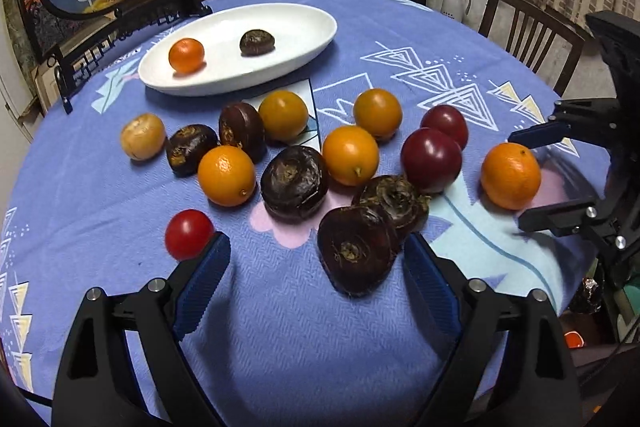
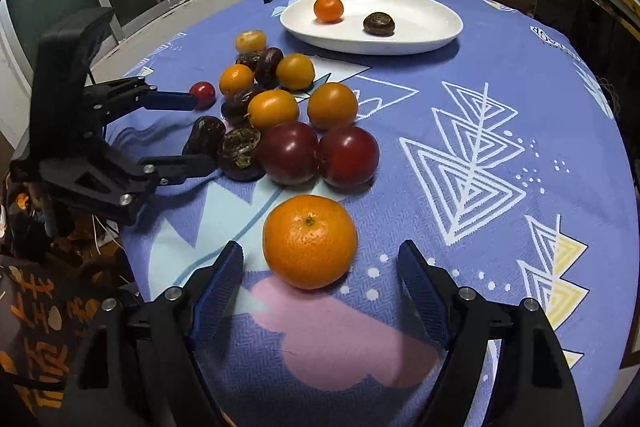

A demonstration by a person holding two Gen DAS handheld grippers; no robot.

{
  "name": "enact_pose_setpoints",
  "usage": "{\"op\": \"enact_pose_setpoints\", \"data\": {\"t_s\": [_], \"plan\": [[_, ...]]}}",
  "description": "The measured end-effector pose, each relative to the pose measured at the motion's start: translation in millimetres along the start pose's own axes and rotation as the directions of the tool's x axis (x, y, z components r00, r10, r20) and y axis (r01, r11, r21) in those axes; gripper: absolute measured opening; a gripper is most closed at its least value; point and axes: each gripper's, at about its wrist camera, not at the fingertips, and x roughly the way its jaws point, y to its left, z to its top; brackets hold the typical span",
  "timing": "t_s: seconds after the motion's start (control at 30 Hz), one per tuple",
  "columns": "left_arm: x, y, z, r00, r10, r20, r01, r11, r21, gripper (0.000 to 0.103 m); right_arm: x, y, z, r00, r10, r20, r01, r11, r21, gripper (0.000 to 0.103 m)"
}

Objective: Organize fruits
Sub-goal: 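Move both open tools back to the fruit cluster, then grasp a wrinkled dark brown fruit with the left tool while the right grasps an orange, then carry both fruits onto the white plate and open both tools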

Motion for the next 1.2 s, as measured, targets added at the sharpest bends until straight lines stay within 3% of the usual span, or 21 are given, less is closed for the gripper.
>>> {"op": "enact_pose_setpoints", "data": {"t_s": [0.07,0.1,0.17,0.23,0.47,0.63,0.87,1.0,1.2], "plan": [[1.7,-0.2,0.5,1.0,-0.018,0.002,0.018,1.0,0.003,0.084,0.8,1.9,-1.2,1.0,0.003,-0.003,-0.003,1.0,-0.02,0.063],[1.6,-1.5,0.1,0.999,-0.037,0.006,0.037,0.999,0.013,0.079,1.5,2.7,-1.9,1.0,0.005,-0.009,-0.006,1.0,-0.031,0.048],[0.1,-5.4,0.4,0.996,-0.091,0.009,0.091,0.995,0.033,0.046,2.4,4.4,-3.2,1.0,0.008,-0.011,-0.009,0.999,-0.047,0.045],[-2.0,-9.6,0.3,0.994,-0.11,0.007,0.109,0.993,0.052,0.039,2.1,5.9,-2.3,1.0,-0.002,-0.006,0.002,0.998,-0.059,0.044],[-19.0,-8.1,2.5,0.993,-0.114,0.041,0.112,0.993,0.04,0.039,-2.4,4.2,1.2,1.0,0.016,0.0,-0.016,0.999,-0.04,0.044],[-39.6,6.0,14.7,0.993,-0.079,0.091,0.078,0.997,0.017,0.039,-10.7,2.4,12.3,0.999,0.041,0.03,-0.041,0.999,-0.022,0.044],[-51.2,38.1,51.8,0.987,0.074,0.143,-0.064,0.995,-0.072,0.039,-22.1,-3.1,48.3,0.995,0.025,0.1,-0.023,0.999,-0.023,0.044],[-43.0,56.6,81.1,0.962,0.229,0.148,-0.205,0.966,-0.159,0.039,-27.5,-8.7,80.2,0.983,-0.003,0.185,0.003,1.0,-0.002,0.044],[-17.8,76.7,121.3,0.947,0.295,0.129,-0.258,0.934,-0.247,0.039,-19.6,-23.6,133.3,0.961,-0.036,0.273,0.015,0.997,0.077,0.044]]}}
